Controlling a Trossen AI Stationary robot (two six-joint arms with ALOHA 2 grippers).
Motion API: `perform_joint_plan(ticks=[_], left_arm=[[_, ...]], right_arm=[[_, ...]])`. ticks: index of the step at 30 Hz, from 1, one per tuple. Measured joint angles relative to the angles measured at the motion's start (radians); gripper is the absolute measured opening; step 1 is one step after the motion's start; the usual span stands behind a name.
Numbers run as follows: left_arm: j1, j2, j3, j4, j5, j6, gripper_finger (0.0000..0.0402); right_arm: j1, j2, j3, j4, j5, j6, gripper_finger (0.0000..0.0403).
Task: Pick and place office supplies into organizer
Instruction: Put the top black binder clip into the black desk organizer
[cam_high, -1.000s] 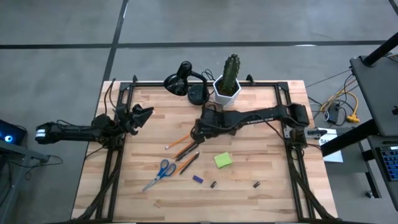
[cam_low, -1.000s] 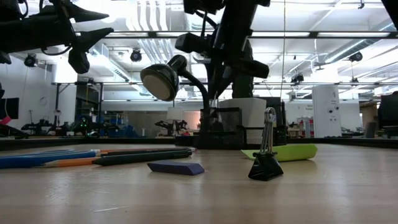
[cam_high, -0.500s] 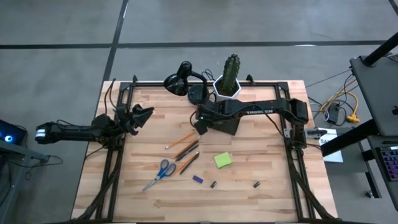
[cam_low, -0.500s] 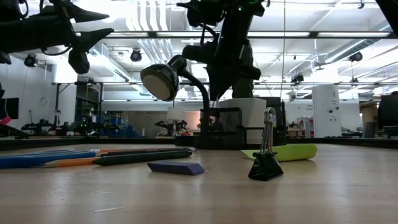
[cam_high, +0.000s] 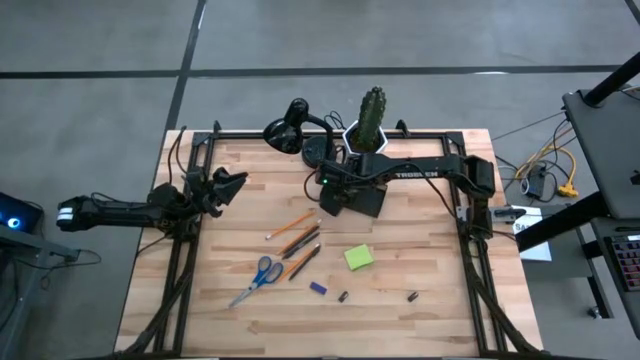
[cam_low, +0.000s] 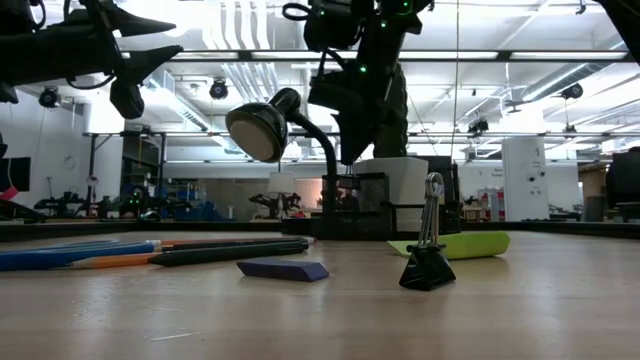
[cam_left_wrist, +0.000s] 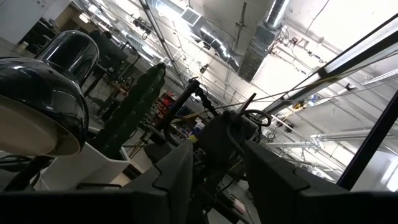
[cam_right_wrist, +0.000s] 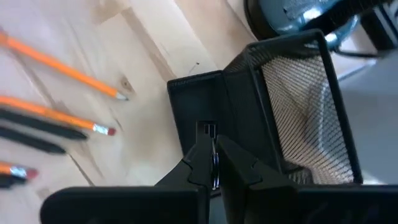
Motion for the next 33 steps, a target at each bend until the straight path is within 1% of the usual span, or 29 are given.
perform_joint_plan(ticks=[8, 14, 24, 27, 30, 33], left_arm=[[0.0, 0.0, -0.001, 0.0, 0.0, 0.0, 0.0128], [0.0, 0.0, -0.001, 0.0, 0.0, 0.0, 0.0128], [0.0, 0.0, -0.001, 0.0, 0.0, 0.0, 0.0128], [0.0, 0.0, -0.001, 0.0, 0.0, 0.0, 0.0128], [0.0, 0.0, -0.001, 0.0, 0.0, 0.0, 0.0128], [0.0, 0.0, -0.001, 0.0, 0.0, 0.0, 0.0128]], right_arm=[[-0.007, 0.0, -0.008, 0.002, -0.003, -0.18, 0.0008], [-0.021, 0.0, -0.026, 0.034, -0.075, -0.261, 0.0008], [-0.033, 0.001, -0.107, 0.063, -0.082, -0.265, 0.0008], [-0.032, 0.001, -0.136, 0.075, -0.083, -0.243, 0.0008], [-0.033, 0.001, -0.161, 0.106, -0.119, -0.228, 0.0008], [-0.033, 0.001, -0.173, 0.125, -0.124, -0.203, 0.0008]])
